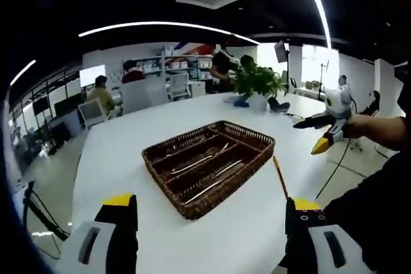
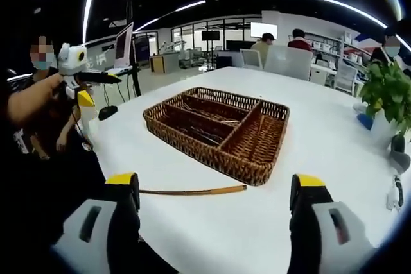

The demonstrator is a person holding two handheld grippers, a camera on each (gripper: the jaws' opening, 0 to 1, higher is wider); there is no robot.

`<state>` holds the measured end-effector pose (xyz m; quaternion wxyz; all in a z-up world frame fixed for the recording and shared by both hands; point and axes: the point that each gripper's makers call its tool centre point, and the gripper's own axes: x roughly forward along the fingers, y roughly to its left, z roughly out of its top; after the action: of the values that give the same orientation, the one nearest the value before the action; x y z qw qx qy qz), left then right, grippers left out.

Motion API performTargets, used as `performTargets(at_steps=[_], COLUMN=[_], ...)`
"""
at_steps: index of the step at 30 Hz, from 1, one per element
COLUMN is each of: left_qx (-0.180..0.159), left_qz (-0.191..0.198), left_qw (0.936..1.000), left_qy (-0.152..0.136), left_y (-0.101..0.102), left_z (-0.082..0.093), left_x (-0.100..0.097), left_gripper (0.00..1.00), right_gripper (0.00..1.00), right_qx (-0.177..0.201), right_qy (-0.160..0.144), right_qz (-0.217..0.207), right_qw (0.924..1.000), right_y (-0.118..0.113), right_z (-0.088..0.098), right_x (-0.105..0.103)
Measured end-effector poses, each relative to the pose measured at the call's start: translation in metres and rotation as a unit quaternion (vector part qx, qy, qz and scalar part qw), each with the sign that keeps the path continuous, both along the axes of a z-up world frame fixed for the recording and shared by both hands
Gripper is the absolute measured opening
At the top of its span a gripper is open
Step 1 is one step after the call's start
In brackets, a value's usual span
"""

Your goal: Arrange the knives, forks, and spoons in their matching storage slots by inserting each utensil handle-first until every utensil is classified and aligned in the correct compartment

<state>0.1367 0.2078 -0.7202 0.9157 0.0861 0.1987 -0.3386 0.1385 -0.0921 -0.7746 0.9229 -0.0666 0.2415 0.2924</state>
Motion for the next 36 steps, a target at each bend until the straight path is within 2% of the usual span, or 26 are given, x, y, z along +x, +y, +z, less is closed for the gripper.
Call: performTargets(at_steps=[5,7,8,10,11,13,15,18,20,22,26,30,31,32,33,34,36], left_qx=[0.000,0.003,0.000,-0.006,-0.007,-0.008,-0.006,-0.005,-0.006,-0.005,-0.004,-0.001,-0.001,-0.001,-0.001,0.002,0.013], left_qz=[0.011,0.017,0.018,0.025,0.026,0.025,0.025,0.027,0.028,0.026,0.026,0.020,0.019,0.020,0.024,0.033,0.039], left_qw=[0.9999,0.9998,0.9998,0.9997,0.9996,0.9997,0.9997,0.9996,0.9996,0.9996,0.9996,0.9998,0.9998,0.9998,0.9997,0.9993,0.9989], left_qy=[-0.005,-0.002,-0.002,-0.002,-0.002,0.000,-0.001,-0.003,-0.005,-0.006,-0.006,-0.001,0.000,0.003,0.008,0.015,0.021], left_y=[0.012,0.014,0.014,0.014,0.014,0.013,0.014,0.016,0.017,0.017,0.017,0.013,0.012,0.012,0.014,0.018,0.022], left_z=[0.006,0.005,0.005,0.004,0.004,0.003,0.003,0.005,0.009,0.010,0.009,0.006,0.006,0.005,0.004,0.002,-0.001], left_x=[-0.006,-0.009,-0.010,-0.011,-0.012,-0.013,-0.013,-0.011,-0.011,-0.010,-0.009,-0.010,-0.010,-0.009,-0.008,-0.006,-0.005], left_gripper=[1.00,1.00,1.00,1.00,1.00,1.00,1.00,1.00,1.00,1.00,1.00,1.00,1.00,1.00,1.00,1.00,1.00], right_gripper=[1.00,1.00,1.00,1.00,0.99,0.99,0.98,0.85,0.85,0.85,0.72,0.56,0.54,0.54,0.57,0.58,0.56], right_qx=[-0.006,0.021,0.036,0.017,0.008,0.005,0.009,0.015,0.008,0.004,-0.006,0.012,0.018,0.042,0.056,0.057,0.033], right_qy=[-0.008,-0.021,-0.016,-0.002,-0.006,-0.008,0.003,0.018,0.015,0.026,0.029,0.059,0.070,0.097,0.108,0.099,0.094], right_qz=[-0.017,-0.045,-0.056,-0.077,-0.084,-0.097,-0.104,-0.113,-0.125,-0.139,-0.150,-0.154,-0.156,-0.163,-0.159,-0.167,-0.166], right_qw=[0.9998,0.9985,0.9976,0.9969,0.9964,0.9952,0.9945,0.9933,0.9921,0.9899,0.9882,0.9862,0.9852,0.9808,0.9796,0.9793,0.9811], right_y=[-0.002,-0.003,-0.001,-0.006,-0.007,-0.007,-0.006,-0.005,-0.007,-0.010,-0.011,-0.009,-0.008,-0.003,0.001,0.000,-0.001], right_z=[0.002,0.003,-0.001,-0.014,-0.018,-0.024,-0.033,-0.042,-0.048,-0.061,-0.067,-0.078,-0.082,-0.087,-0.089,-0.090,-0.094], right_x=[0.006,0.012,0.014,0.015,0.017,0.021,0.023,0.025,0.027,0.031,0.035,0.038,0.037,0.035,0.035,0.039,0.040])
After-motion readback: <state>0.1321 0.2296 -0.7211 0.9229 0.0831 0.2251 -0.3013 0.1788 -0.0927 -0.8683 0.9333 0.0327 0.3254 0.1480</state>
